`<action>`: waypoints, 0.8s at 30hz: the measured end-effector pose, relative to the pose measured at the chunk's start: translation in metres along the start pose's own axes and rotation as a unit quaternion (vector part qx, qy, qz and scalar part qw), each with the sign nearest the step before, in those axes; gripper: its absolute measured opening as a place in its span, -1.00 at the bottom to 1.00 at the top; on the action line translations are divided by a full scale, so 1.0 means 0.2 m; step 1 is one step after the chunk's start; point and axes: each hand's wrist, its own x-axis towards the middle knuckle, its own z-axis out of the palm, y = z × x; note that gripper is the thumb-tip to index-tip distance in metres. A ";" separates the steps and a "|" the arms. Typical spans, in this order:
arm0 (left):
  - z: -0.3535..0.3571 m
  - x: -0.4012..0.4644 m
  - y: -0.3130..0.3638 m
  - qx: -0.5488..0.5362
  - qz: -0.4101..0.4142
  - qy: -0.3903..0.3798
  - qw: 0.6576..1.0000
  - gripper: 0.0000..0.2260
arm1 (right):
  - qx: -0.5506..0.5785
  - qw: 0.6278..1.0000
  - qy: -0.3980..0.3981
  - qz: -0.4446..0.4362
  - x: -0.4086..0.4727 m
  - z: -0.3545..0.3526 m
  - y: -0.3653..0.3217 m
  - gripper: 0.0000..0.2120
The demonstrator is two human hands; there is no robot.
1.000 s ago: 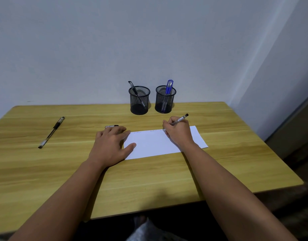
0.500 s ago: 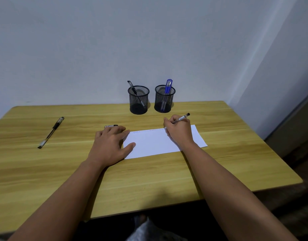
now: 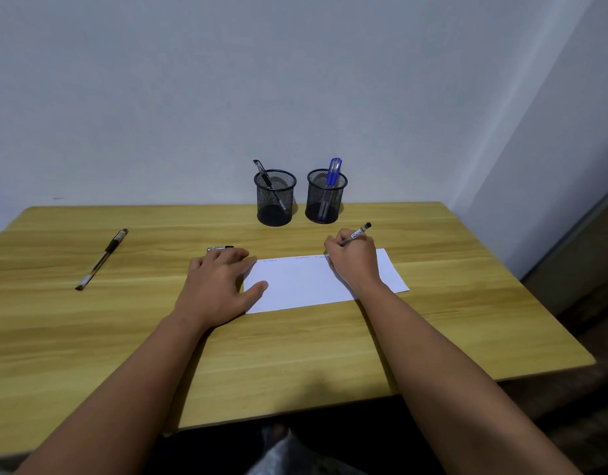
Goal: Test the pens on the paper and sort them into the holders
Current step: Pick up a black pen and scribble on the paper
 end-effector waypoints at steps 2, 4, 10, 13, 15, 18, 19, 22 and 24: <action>0.00 0.00 0.00 -0.001 -0.002 0.000 1.000 -0.51 | -0.007 1.000 0.000 -0.006 0.00 0.00 0.00 -0.65; 0.00 0.00 0.00 -0.001 -0.003 0.000 1.000 -0.51 | -0.008 1.000 -0.003 -0.012 0.00 -0.01 0.00 -0.64; 0.00 0.00 0.00 -0.001 -0.001 0.001 1.000 -0.50 | -0.007 1.000 -0.001 -0.008 0.00 -0.01 0.00 -0.61; 0.00 0.00 0.00 0.001 0.001 0.002 1.000 -0.51 | -0.006 1.000 -0.008 -0.012 0.01 -0.02 0.00 -0.62; 0.00 0.00 0.00 -0.001 -0.001 0.002 1.000 -0.51 | -0.006 1.000 -0.009 -0.007 0.00 -0.01 -0.01 -0.63; 0.00 0.00 0.00 -0.003 -0.005 -0.005 1.000 -0.49 | 0.040 0.999 0.013 0.031 -0.01 -0.03 -0.03 -0.60; -0.01 0.00 0.00 -0.004 -0.005 -0.007 1.000 -0.48 | 0.069 0.996 0.015 0.047 -0.01 -0.04 -0.04 -0.62; -0.01 0.00 0.01 -0.006 -0.006 -0.006 1.000 -0.48 | 0.133 0.988 0.008 0.081 0.00 -0.07 -0.08 -0.69; -0.01 0.00 0.01 -0.003 -0.002 -0.009 1.000 -0.47 | 0.141 0.985 -0.007 0.096 0.01 -0.07 -0.10 -0.66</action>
